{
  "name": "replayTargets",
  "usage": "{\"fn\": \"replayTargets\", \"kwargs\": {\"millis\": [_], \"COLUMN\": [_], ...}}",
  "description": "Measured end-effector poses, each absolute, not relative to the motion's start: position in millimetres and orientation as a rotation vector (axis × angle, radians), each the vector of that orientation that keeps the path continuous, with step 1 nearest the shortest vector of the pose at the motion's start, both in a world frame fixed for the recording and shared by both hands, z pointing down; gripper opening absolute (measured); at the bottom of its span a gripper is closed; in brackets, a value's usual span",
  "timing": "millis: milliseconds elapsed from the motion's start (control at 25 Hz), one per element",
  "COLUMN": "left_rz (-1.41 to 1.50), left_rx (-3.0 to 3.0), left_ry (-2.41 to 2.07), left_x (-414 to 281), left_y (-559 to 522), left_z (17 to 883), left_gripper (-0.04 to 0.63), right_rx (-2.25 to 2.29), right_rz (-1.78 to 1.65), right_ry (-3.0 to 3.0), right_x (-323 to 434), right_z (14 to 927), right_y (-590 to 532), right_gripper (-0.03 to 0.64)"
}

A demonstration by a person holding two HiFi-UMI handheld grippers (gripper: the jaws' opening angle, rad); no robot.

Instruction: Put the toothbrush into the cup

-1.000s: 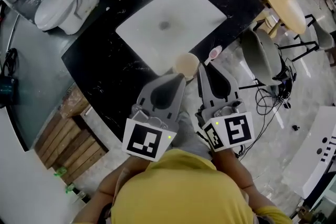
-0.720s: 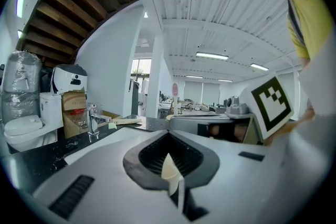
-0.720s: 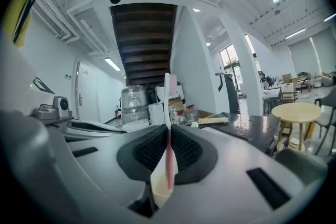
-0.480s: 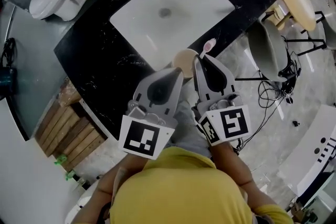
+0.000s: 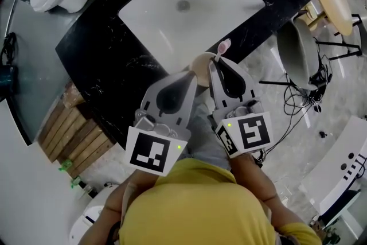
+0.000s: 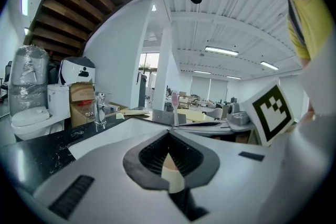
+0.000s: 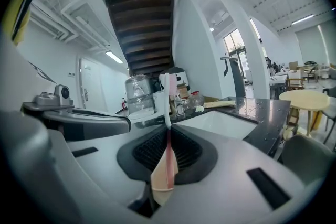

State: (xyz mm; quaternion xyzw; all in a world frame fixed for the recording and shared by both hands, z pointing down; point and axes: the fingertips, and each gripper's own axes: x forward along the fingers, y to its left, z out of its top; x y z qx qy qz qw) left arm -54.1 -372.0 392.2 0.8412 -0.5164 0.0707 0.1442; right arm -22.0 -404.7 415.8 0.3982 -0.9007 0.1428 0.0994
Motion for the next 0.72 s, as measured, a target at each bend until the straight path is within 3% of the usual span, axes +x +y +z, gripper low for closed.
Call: {"fn": "replayTargets", "kwargs": {"millis": [280,400,720], "left_rz": [0.188,0.182,0.170], "left_rx": [2.400,2.397,2.400], "left_ry": [-1.494,-1.497,-1.506], "left_x": [-57.4,-57.9,-59.6], "left_y": [-378.5,-378.0,-375.1], "left_z": [396.3,396.3,394.4], "left_gripper": [0.011,0.011,0.011], "right_rx": [1.097,1.077,1.093], "right_rz": [0.441,0.449,0.439], "right_ry": [-2.615,-2.602,-2.613], "right_x": [-27.4,-28.8,-26.7], "right_z": [425.7,428.1,423.4], "right_y": [-402.5,-400.1,-399.1], "right_gripper": [0.046,0.107,0.107]}}
